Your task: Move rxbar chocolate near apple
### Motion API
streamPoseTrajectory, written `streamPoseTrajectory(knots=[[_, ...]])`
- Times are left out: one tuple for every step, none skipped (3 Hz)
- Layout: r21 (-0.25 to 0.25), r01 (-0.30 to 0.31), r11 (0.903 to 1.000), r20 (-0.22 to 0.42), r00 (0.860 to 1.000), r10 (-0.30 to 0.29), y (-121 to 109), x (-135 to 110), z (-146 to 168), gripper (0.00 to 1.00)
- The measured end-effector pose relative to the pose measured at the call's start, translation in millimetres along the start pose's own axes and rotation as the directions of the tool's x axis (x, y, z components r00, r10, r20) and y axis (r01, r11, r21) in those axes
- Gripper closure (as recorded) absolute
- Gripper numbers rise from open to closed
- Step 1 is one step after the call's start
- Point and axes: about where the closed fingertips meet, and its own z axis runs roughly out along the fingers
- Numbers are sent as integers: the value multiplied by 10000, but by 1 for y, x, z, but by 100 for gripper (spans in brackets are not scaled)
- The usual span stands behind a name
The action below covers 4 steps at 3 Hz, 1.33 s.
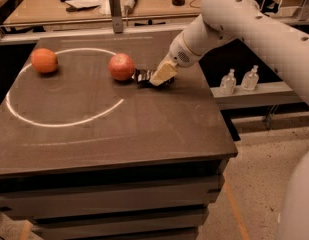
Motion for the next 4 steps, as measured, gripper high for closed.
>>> streamPoseTrajectory(knots=[[-66, -267, 9996, -180, 9995, 265, -3, 3, 11, 53], [-100, -429, 9990, -164, 9990, 428, -6, 4, 14, 30], [-102, -571, 9983, -154, 9983, 569, -8, 6, 14, 0], [-98, -602, 9981, -146, 9981, 601, -9, 7, 13, 0]])
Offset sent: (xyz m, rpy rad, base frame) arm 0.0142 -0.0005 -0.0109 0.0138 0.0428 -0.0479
